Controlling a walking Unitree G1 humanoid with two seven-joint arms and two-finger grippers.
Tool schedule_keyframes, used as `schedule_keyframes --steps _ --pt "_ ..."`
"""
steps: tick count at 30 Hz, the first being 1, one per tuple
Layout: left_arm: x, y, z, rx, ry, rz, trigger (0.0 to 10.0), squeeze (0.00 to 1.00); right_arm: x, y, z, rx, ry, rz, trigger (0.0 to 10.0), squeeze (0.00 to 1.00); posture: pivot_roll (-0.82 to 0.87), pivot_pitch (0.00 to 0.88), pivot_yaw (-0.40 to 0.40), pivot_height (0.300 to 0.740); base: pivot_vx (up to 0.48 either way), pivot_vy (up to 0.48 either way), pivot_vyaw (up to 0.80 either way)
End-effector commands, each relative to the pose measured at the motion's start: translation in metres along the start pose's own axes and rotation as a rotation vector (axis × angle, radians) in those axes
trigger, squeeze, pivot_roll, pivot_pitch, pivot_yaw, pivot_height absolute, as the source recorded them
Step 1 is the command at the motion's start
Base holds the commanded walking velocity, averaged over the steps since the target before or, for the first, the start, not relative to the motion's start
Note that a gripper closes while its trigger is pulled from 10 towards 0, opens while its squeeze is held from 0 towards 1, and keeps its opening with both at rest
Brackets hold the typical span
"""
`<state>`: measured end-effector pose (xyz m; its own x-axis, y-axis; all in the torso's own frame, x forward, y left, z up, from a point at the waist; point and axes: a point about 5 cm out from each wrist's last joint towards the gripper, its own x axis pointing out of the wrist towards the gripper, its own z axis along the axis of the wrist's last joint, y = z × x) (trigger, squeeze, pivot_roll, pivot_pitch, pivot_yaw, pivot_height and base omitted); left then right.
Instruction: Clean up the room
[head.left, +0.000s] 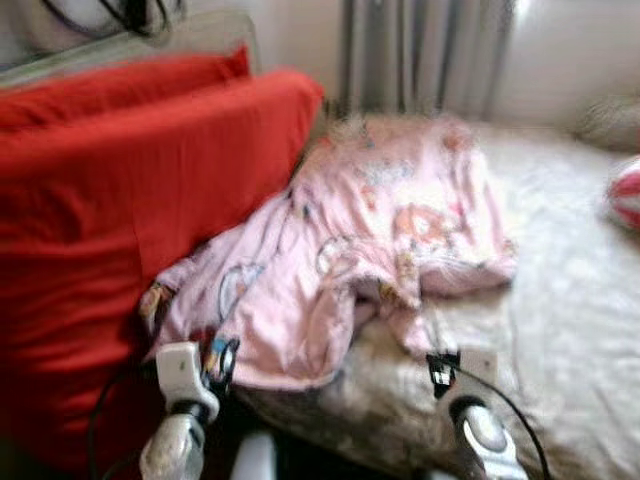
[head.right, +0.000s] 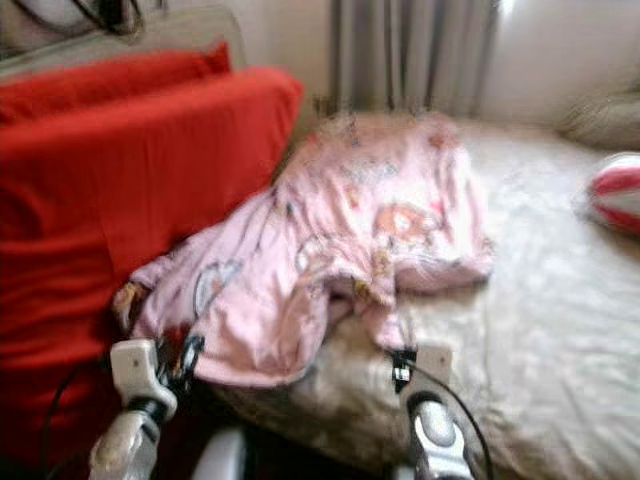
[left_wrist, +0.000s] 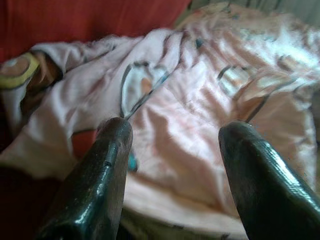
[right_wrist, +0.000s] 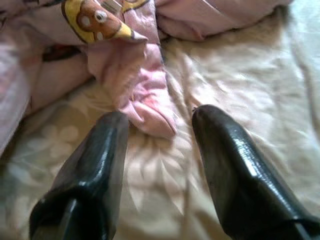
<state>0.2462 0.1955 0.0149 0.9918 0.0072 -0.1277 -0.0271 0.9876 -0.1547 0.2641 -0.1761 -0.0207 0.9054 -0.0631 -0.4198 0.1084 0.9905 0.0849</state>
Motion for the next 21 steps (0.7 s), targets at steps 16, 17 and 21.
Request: schedule_keyframes --steps 16,17,21 --pt "0.0055 0.0025 0.0098 0.025 -0.033 -0.005 10.0 0.0 0.0046 0.0126 0.0064 -0.017 -0.004 0.039 10.0 0.0 0.07 0.0 0.026 0.607 0.3 0.0 0.18" --pt "0.0056 0.0024 0.0103 0.026 -0.035 -0.005 10.0 0.0 0.0057 0.0081 0.0053 -0.034 0.025 -0.007 10.0 0.0 0.07 0.0 0.026 0.607 0.0 0.0 0.0" --pt "0.0055 0.0024 0.0104 0.027 -0.035 -0.005 10.0 0.0 0.0059 0.0069 0.005 -0.038 0.032 -0.018 10.0 0.0 0.07 0.0 0.026 0.607 0.0 0.0 0.0"
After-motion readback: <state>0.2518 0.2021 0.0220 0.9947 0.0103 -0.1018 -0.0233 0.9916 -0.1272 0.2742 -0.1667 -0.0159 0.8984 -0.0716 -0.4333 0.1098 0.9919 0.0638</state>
